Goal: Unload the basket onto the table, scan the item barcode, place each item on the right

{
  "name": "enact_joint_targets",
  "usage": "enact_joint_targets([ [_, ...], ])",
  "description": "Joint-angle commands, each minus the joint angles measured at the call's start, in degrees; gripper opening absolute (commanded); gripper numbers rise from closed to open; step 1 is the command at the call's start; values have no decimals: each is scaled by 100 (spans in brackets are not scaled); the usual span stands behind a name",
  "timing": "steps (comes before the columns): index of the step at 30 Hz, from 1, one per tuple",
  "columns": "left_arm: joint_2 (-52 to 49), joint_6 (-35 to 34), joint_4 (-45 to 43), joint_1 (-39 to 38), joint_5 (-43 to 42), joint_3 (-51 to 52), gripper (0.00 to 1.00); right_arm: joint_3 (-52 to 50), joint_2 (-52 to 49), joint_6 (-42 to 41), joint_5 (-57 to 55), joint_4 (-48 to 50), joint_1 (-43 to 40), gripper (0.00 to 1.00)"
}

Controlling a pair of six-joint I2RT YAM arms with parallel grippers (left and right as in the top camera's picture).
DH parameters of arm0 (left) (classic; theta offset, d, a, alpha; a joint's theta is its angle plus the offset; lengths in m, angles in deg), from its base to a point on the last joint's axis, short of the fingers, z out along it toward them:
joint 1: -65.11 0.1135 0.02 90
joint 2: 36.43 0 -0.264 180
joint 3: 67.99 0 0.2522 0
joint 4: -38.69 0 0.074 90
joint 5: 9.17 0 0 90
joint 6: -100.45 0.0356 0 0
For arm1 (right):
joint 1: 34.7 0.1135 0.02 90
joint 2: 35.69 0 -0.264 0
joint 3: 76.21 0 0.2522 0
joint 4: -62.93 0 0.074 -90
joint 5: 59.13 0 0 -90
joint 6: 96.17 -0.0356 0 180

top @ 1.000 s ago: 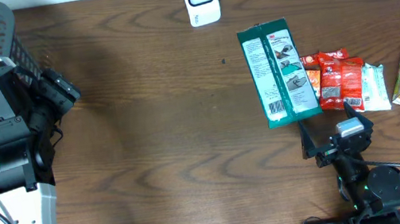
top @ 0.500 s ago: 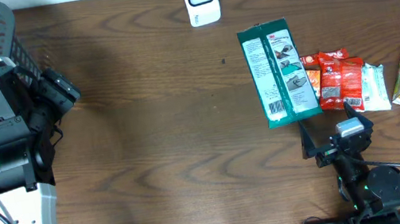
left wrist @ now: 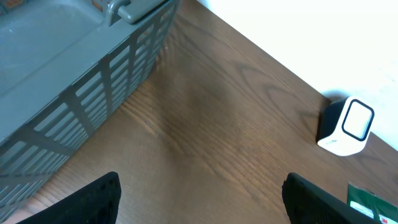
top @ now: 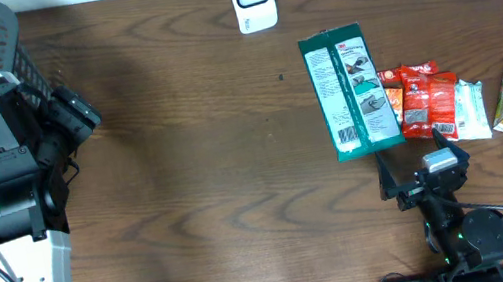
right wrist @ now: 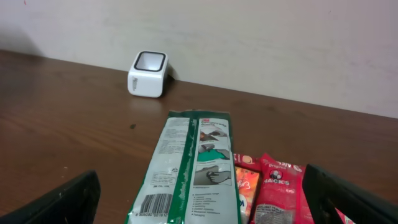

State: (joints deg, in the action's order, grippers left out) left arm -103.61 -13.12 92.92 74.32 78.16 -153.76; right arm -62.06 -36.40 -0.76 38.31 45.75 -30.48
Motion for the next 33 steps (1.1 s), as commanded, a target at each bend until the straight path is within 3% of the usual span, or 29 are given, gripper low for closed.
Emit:
enact_joint_targets([
  [1,-17,57,-2,20,-7,-44,84,-7,33,-66,-74,-28,-83,99],
  [9,-9,59,39,22,39,-44,84,-7,33,-66,-74,-28,-83,99],
  [14,586,59,302,26,76,-44,84,-7,33,-66,-74,-28,-83,99],
  [33,5180,81,944,31,190,428,84,-7,33,-66,-74,-28,-83,99],
])
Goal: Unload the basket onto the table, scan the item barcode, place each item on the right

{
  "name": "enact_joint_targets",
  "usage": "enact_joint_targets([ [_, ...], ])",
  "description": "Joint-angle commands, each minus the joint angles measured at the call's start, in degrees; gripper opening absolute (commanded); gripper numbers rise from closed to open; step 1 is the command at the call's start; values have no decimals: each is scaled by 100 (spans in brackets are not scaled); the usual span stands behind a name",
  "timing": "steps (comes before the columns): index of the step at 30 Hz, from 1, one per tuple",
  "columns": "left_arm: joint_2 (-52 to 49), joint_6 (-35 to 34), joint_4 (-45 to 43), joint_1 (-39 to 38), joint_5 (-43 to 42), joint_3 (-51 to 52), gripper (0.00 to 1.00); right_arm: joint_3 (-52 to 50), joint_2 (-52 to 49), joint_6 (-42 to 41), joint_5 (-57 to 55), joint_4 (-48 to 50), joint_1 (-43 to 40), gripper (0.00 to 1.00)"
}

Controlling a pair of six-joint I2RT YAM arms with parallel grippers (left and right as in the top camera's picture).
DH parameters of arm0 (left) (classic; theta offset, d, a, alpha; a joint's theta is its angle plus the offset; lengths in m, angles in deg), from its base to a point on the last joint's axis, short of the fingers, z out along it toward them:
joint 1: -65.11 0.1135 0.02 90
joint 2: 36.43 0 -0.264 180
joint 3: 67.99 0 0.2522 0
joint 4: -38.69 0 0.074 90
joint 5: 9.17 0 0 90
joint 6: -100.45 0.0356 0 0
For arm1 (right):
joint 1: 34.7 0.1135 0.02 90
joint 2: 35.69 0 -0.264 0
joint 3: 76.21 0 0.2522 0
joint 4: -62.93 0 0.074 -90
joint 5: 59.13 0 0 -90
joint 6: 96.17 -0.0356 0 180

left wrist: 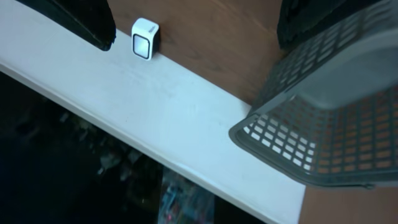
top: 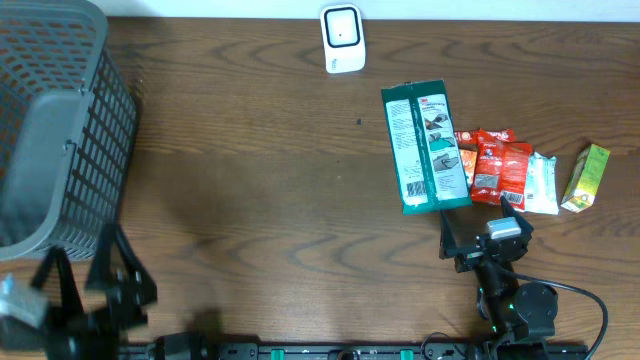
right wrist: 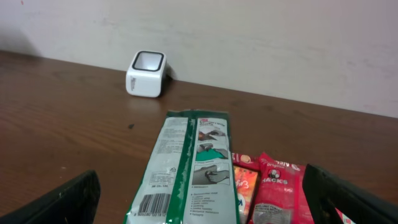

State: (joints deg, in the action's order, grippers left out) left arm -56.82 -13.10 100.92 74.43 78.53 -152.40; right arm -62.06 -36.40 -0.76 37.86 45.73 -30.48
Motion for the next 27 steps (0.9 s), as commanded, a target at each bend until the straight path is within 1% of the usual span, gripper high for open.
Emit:
enact_joint_targets([
  [1,691,79,188,20,155,396,84,-7,33,-66,-28,-26,-83,99],
  [8,1777,48,157,13,195,1471,84,-7,33,-66,-28,-26,-83,99],
  [10,1993,-39,-35,13,195,1843,84,-7,33,-66,-28,-26,-83,99],
  [13,2006,-138,-564,9,190,2277,84,-7,33,-66,-28,-26,-83,99],
  [15,2024,-190,-1158,-26,190,2638,84,-7,33,-66,-28,-26,-83,99],
  [20,2024,-415,-3397,-168,192,3842,84,-7,33,-66,-28,-26,-83,99],
  [24,2024,-782,-5141,-179,192,4843,84,-7,33,-66,-28,-26,-83,99],
  [27,2024,-872,-6155,-179,190,5534,84,-7,33,-66,-28,-26,-83,99],
])
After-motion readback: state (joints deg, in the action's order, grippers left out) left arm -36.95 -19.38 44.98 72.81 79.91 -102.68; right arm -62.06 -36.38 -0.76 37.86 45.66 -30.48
